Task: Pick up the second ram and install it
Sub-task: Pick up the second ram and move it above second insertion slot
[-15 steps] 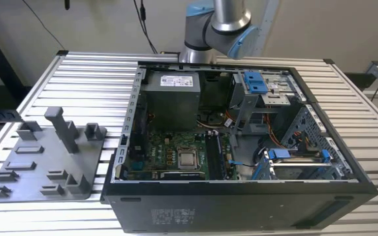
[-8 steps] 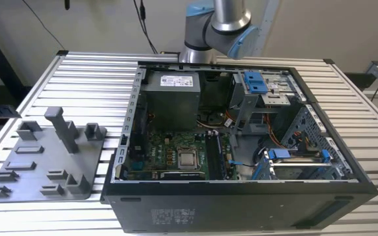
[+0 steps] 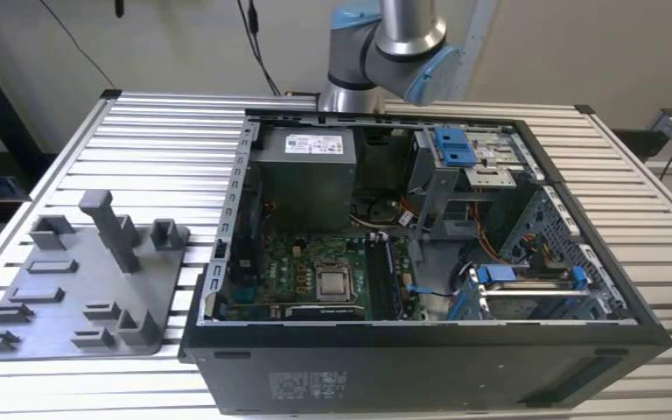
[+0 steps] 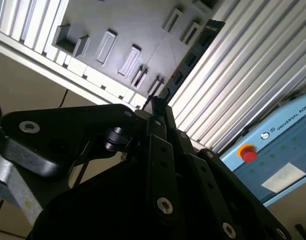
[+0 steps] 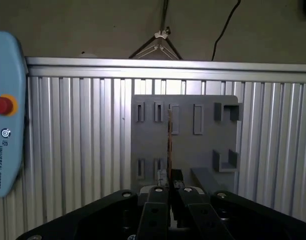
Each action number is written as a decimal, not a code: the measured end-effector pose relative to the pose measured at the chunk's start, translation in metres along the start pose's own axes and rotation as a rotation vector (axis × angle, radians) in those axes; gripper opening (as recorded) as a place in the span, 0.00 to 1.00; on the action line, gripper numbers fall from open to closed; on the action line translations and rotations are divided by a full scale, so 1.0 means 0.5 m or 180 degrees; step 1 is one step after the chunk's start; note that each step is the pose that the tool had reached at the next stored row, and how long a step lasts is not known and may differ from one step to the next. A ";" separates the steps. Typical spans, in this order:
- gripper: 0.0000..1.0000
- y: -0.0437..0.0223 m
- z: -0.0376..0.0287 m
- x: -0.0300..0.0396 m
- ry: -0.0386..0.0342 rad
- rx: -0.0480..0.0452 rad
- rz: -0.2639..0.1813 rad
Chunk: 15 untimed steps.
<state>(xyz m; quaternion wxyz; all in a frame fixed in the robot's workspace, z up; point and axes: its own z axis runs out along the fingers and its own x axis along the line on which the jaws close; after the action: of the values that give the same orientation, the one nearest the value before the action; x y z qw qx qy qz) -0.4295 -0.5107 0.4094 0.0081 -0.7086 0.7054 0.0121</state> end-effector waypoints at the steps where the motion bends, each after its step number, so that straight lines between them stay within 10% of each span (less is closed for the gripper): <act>1: 0.14 0.000 -0.002 0.000 -0.0001 0.0000 0.0000; 15: 0.14 -0.002 -0.013 0.000 -0.0003 -0.0001 0.0000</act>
<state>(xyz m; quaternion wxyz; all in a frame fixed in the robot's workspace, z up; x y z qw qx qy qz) -0.4287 -0.5107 0.4157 0.0083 -0.7086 0.7054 0.0125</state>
